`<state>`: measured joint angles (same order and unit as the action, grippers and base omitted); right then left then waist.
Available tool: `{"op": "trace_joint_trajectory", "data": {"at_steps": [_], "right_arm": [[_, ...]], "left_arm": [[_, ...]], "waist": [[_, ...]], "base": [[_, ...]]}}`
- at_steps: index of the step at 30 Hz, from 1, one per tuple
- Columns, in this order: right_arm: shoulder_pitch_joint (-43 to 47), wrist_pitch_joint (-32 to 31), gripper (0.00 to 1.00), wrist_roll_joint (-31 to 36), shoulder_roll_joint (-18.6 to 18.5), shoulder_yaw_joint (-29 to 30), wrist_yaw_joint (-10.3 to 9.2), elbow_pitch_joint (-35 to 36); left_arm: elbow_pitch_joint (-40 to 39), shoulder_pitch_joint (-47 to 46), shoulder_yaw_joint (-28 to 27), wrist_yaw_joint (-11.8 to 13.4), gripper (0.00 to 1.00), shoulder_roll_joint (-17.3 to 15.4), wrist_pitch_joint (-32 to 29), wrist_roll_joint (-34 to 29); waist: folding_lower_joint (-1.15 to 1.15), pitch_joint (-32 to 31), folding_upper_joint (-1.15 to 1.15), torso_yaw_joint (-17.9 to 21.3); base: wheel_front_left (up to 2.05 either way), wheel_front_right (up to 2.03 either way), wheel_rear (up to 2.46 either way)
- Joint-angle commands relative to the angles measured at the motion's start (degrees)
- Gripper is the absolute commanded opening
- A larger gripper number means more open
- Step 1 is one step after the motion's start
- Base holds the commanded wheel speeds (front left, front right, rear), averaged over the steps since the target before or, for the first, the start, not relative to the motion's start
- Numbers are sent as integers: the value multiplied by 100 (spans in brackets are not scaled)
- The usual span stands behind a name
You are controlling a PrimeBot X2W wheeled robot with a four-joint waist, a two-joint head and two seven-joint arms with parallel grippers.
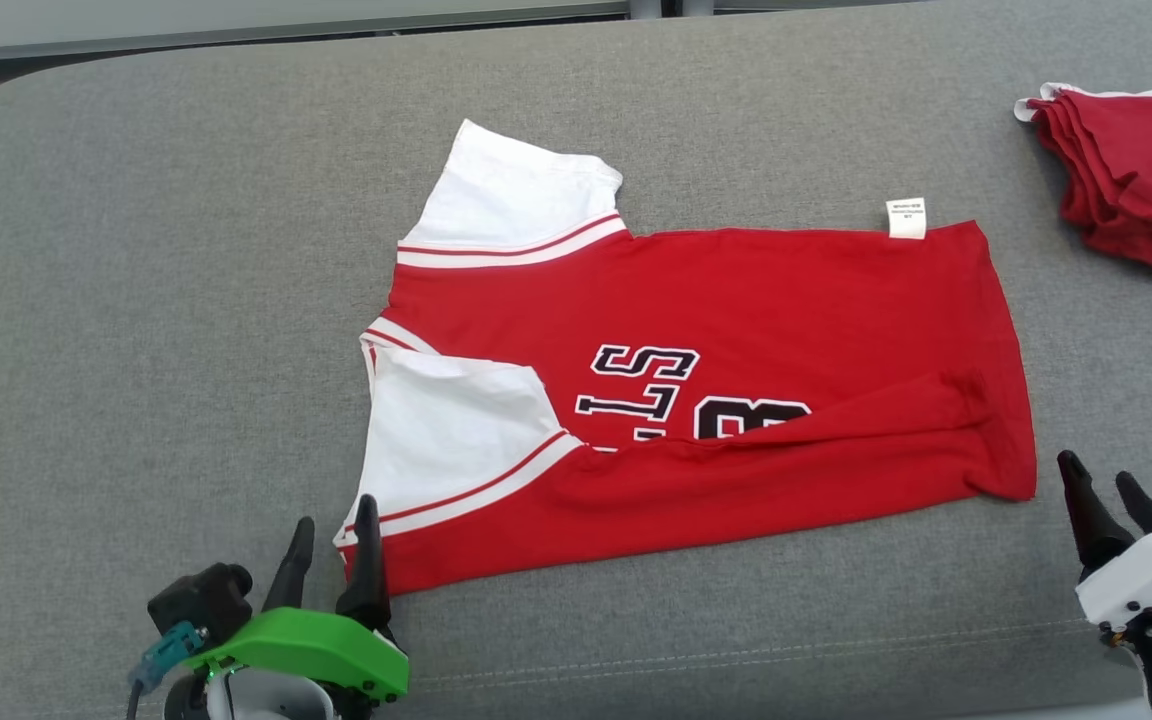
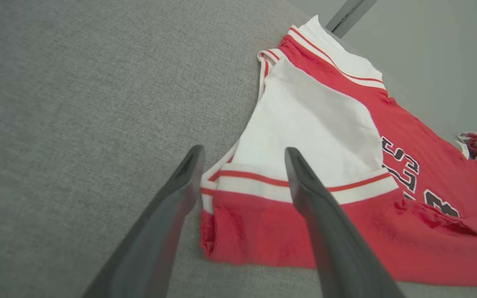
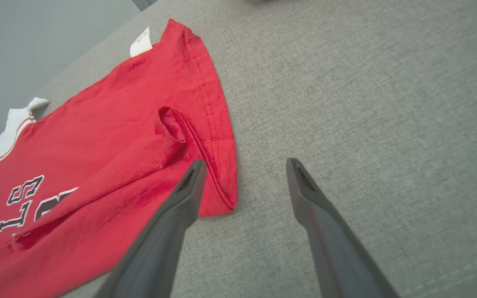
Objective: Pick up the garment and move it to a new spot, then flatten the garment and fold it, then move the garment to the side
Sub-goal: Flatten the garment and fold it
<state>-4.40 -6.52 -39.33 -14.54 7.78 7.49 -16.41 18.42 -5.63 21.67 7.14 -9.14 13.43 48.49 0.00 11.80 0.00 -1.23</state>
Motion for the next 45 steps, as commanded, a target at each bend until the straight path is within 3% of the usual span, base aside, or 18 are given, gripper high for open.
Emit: {"op": "trace_joint_trajectory", "data": {"at_steps": [1,9,16,19,23,25,37,45], "right_arm": [[82,-41,100,98,-91,81,0,189],[-197,-563,100,356,-394,250,0,1058],[-727,-1051,100,501,-656,61,-1,1304],[-996,-1152,100,536,-714,-77,-1,1313],[-1205,-1190,100,494,-726,-178,0,1347],[-1329,-1216,100,442,-758,-259,-1,1397],[-1738,-1383,100,298,-909,-551,0,1838],[-2070,-1399,100,311,-895,-907,-1,2025]], "left_arm": [[-124,-117,5,55,100,-143,-45,-151],[-699,-1149,363,-35,100,-771,-913,-650],[-652,-2561,604,-642,100,-1271,-2023,-731],[-372,-3089,724,-826,100,-1331,-2310,-820],[-42,-3553,859,-976,100,-1293,-2483,-918],[311,-3905,946,-1030,100,-1122,-2461,-1007],[2002,-5370,1102,-979,100,-593,-2256,-1354],[3081,-6186,1136,-960,100,-551,-2221,-1507]], "waist": [[0,-15,0,47],[0,64,0,156],[0,416,0,265],[0,640,0,353],[0,878,0,435],[0,1091,0,501],[0,1717,0,762],[0,1986,0,1047]], "base": [[0,0,0],[0,0,0],[0,0,0],[0,0,0],[0,0,0],[0,0,0],[0,0,0],[0,0,0]]}}
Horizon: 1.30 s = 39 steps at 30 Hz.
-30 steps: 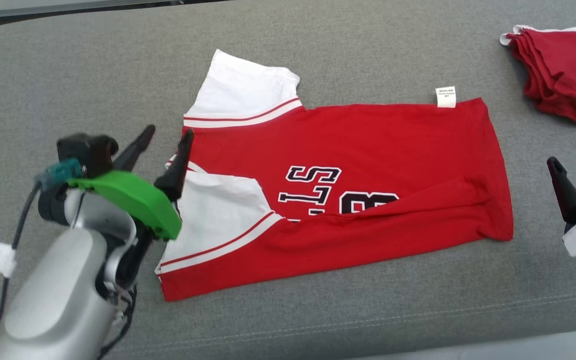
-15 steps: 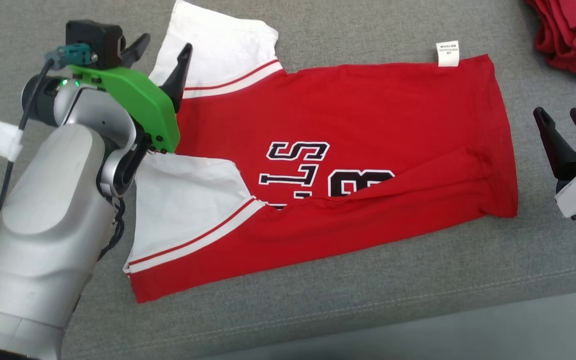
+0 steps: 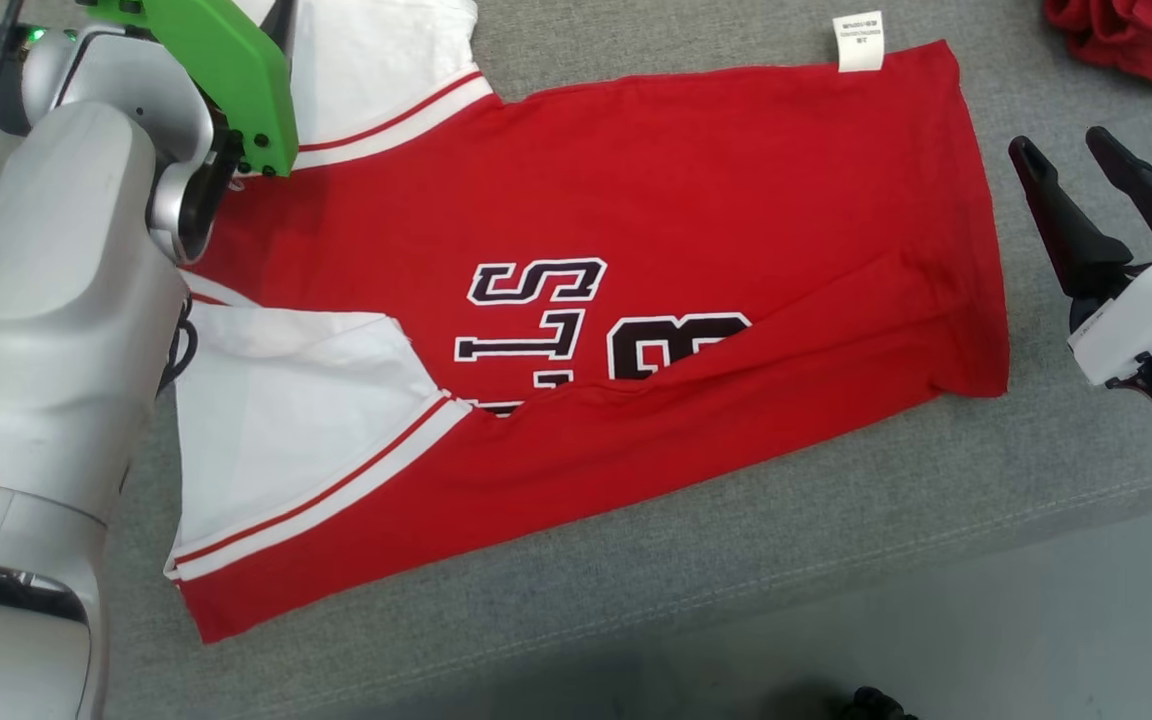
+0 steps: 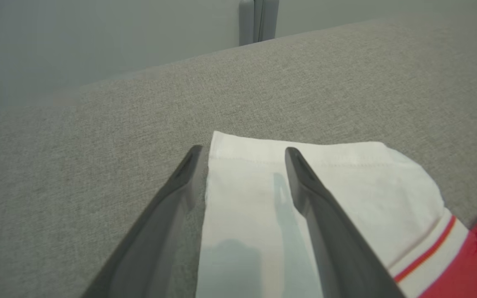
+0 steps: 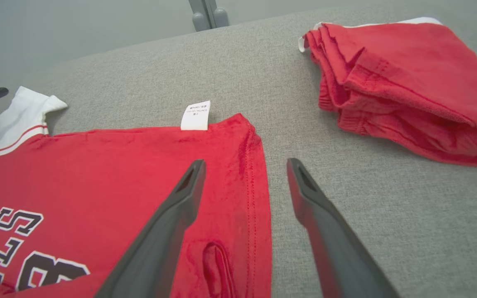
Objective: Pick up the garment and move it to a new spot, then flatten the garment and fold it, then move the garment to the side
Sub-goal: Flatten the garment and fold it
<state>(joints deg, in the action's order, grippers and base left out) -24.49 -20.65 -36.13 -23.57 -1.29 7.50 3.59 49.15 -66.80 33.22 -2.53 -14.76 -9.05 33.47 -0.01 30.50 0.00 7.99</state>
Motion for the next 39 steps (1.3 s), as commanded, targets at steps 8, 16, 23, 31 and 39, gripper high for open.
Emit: {"op": "trace_joint_trajectory", "data": {"at_steps": [8,16,23,31,39], "right_arm": [[-17,116,100,-88,-34,-157,-1,101],[-110,208,100,-143,-61,-275,-2,77],[-160,260,100,-178,-96,-344,-2,31],[-225,314,100,-217,-175,-376,-1,-2],[-727,-113,100,-121,-505,-663,-1,-160]], "left_arm": [[871,-528,42,2,100,3,-133,-37],[1372,-852,116,-10,100,21,-244,-55],[1623,-975,188,-122,74,28,-323,-44],[1840,-1019,306,-261,0,20,-361,-35],[1587,-1125,461,-461,0,35,-235,59]], "waist": [[1,185,0,311],[1,221,0,416],[1,249,0,439],[1,222,0,409],[1,53,0,194]], "base": [[0,0,0],[0,0,0],[0,0,0],[0,0,0],[0,0,0]]}}
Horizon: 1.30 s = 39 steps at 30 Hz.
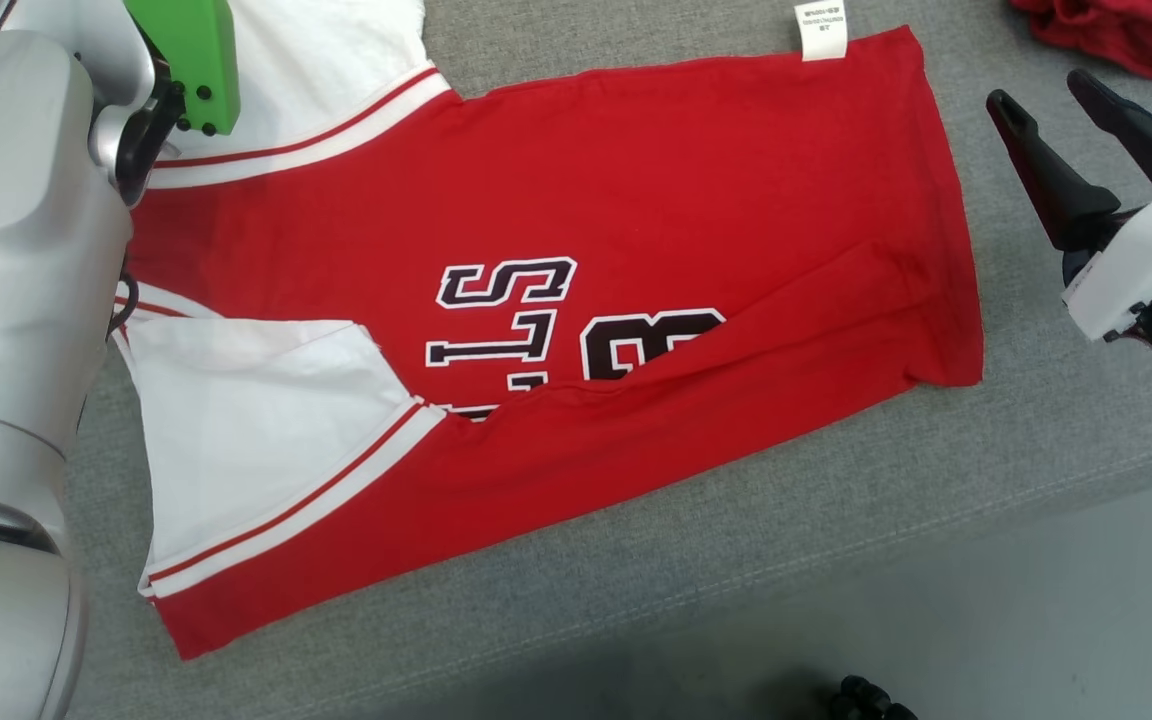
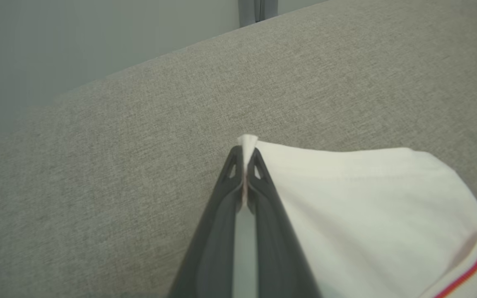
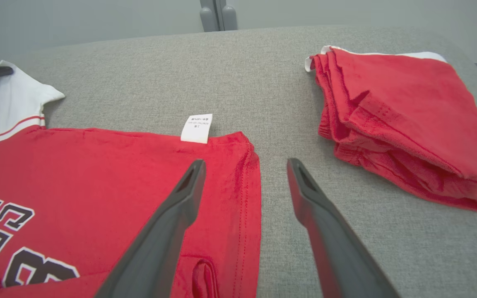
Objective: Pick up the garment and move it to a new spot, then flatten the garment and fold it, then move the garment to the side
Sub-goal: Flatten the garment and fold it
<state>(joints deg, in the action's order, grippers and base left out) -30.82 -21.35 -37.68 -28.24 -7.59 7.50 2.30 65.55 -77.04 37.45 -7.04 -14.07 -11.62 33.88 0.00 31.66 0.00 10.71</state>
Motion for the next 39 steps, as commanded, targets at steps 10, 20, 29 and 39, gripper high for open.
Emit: {"op": "trace_joint_trajectory", "data": {"at_steps": [10,20,29,39], "right_arm": [[-1133,-863,100,-28,-618,-782,-2,-848],[-2114,-1279,100,-223,-928,-1662,-2,-1989],[-2545,-1604,100,-459,-1050,-2171,-2,-2494],[-2805,-1474,0,-670,-1240,-2791,-2,-2505]], "left_arm": [[-1776,347,783,-43,0,-542,-735,829],[-3246,541,1076,-39,0,-1105,-1002,1341],[-3667,688,1093,26,0,-1190,-1023,1409],[-3842,718,1065,102,0,-1275,-1061,1465]], "waist": [[0,-190,0,-520],[0,-63,0,-868],[0,9,0,-970],[0,40,0,-966]], "base": [[0,0,0],[0,0,0],[0,0,0],[0,0,0]]}}
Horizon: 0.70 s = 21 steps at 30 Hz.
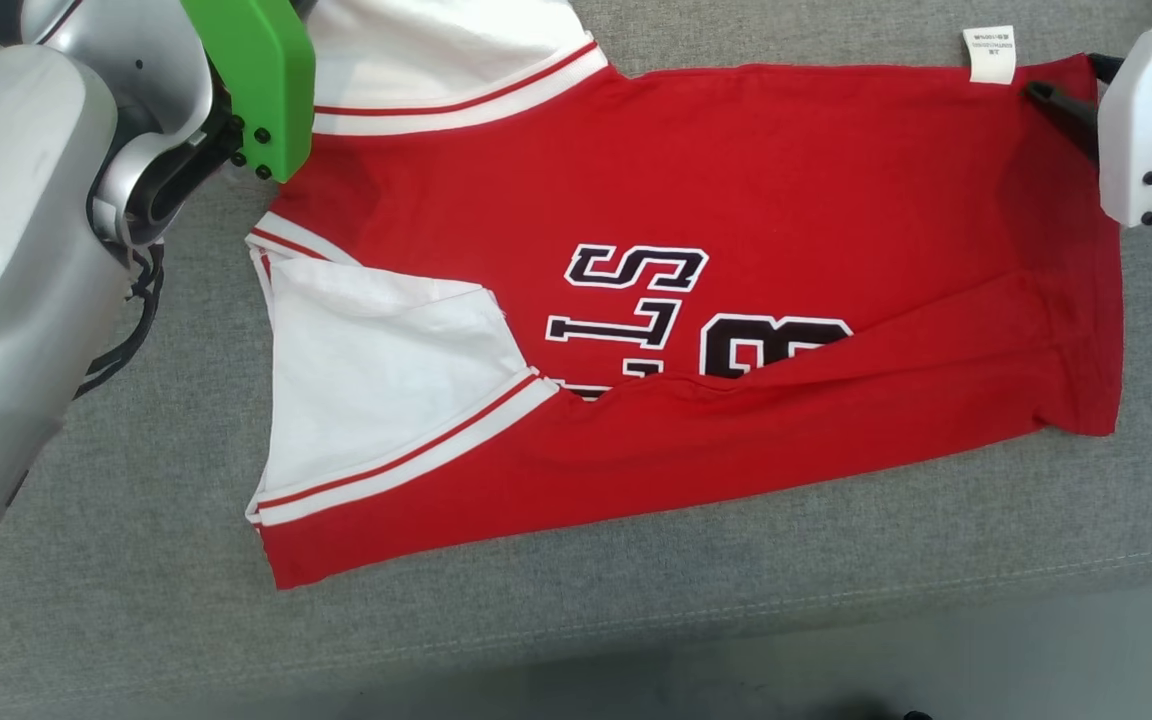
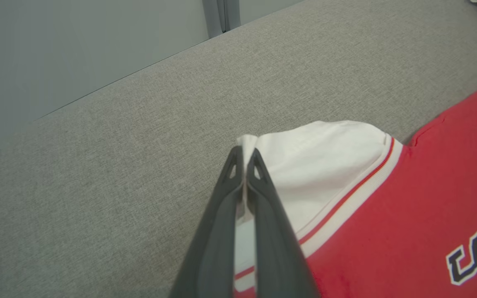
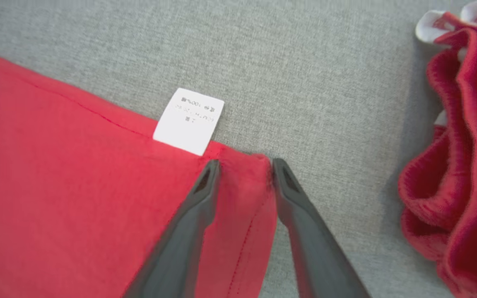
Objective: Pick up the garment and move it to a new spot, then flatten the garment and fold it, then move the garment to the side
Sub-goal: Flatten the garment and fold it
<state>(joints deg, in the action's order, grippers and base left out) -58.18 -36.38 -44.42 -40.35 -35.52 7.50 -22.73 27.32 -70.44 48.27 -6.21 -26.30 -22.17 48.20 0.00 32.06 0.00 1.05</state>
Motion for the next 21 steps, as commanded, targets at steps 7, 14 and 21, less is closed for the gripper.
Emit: {"op": "trace_joint_trajectory", "data": {"at_steps": [7,14,21], "right_arm": [[-246,707,0,118,-13,-237,-2,-265],[-181,1443,0,30,-19,-535,-2,-440],[199,2163,0,142,-306,-977,-2,-295]], "left_arm": [[-99,106,-88,17,0,-143,103,90],[-587,541,-158,11,0,-438,368,205],[-1780,1515,-289,337,0,-990,682,376]], "waist": [[0,-62,0,-13],[0,-296,0,4],[0,-665,0,-2]], "base": [[0,0,0],[0,0,0],[0,0,0]]}}
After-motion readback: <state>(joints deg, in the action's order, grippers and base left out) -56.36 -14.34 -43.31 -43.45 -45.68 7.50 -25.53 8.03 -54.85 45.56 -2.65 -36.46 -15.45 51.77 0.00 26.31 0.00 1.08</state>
